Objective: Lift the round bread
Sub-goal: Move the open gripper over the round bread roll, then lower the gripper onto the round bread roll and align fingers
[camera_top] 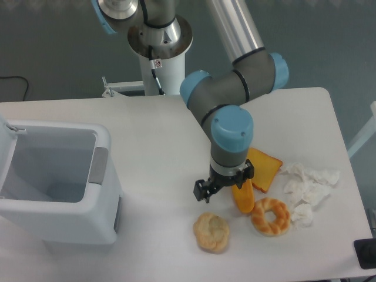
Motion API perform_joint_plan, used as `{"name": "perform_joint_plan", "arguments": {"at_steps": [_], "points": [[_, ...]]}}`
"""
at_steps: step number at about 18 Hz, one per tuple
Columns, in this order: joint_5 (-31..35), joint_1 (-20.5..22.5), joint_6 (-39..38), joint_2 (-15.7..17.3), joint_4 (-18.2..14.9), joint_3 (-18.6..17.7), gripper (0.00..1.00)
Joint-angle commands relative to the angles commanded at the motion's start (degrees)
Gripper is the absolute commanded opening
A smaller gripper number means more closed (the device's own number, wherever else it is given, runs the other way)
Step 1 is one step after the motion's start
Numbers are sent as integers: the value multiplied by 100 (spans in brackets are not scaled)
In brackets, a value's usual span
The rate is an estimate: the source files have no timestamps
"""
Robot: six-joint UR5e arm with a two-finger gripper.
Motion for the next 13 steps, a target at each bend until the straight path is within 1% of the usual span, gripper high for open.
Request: {"name": "perform_joint_plan", "arguments": {"at_steps": [4,8,11,13], "points": [[-342,9,-158,-132,9,9,100],[-448,0,-176,-316,17,53,100],[-755,0,-176,-308,17,79,100],[-844,17,-185,-308,17,97,100]]}}
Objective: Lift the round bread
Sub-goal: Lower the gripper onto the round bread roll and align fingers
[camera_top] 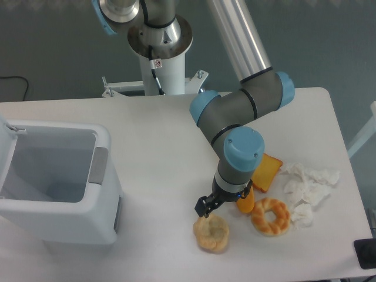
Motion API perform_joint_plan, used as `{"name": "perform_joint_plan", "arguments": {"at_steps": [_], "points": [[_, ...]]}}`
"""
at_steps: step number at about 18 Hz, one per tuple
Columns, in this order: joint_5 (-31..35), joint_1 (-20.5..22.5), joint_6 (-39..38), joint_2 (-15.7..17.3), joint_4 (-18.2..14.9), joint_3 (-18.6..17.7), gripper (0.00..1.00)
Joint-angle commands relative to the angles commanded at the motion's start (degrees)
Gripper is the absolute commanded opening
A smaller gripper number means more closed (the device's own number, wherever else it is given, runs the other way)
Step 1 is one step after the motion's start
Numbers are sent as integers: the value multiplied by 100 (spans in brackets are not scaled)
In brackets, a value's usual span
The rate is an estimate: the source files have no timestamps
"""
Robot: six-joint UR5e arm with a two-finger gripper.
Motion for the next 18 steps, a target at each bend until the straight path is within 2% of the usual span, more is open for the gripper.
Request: {"name": "perform_joint_plan", "arguments": {"at_steps": [7,18], "points": [[-18,-70,-149,-193,0,53,100],[-53,-61,-1115,-316,9,53,100]]}}
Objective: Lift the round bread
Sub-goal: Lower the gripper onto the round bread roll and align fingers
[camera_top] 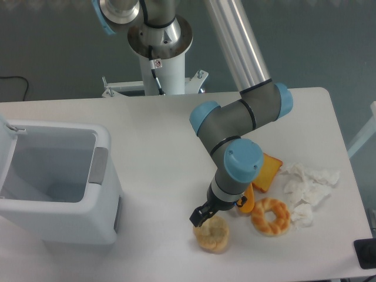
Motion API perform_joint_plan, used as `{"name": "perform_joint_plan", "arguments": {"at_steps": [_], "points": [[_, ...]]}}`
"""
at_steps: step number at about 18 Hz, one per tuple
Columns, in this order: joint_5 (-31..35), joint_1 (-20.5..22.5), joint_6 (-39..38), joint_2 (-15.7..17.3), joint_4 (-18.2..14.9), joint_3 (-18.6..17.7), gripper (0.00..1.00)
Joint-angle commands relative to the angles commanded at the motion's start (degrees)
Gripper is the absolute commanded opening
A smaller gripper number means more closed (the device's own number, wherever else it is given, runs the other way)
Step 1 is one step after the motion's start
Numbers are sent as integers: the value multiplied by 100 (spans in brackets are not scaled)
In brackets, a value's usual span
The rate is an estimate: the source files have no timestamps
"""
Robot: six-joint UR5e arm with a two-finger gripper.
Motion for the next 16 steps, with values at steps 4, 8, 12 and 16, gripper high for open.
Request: {"name": "perform_joint_plan", "arguments": {"at_steps": [4,8,12,16], "points": [[-9,-9,-431,0,0,-9,100],[-114,-9,-564,-9,123,17,100],[-123,-9,-669,-70,220,53,100],[-123,-17,-757,-158,334,131,100]]}}
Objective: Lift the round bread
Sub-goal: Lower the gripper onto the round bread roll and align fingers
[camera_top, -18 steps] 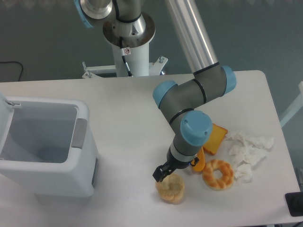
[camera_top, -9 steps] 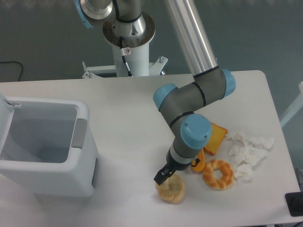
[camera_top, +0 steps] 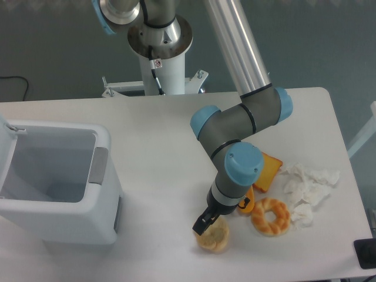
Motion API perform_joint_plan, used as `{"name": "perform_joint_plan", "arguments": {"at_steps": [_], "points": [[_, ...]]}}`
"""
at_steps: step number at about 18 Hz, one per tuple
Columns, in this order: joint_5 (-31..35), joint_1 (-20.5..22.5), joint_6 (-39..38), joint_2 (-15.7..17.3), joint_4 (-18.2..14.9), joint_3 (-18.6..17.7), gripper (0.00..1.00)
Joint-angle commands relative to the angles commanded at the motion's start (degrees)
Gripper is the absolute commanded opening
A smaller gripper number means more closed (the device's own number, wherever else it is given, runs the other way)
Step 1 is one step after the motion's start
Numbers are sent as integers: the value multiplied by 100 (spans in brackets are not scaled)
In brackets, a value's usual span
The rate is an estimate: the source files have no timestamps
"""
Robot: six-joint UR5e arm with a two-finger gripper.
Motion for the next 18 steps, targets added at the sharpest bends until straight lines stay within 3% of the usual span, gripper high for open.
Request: {"name": "perform_joint_plan", "arguments": {"at_steps": [5,9,14,18], "points": [[0,9,-44,-62,9,62,96],[0,9,-44,-123,27,88,81],[0,9,-18,-141,97,141,71],[-9,9,-18,-106,106,141,58]]}}
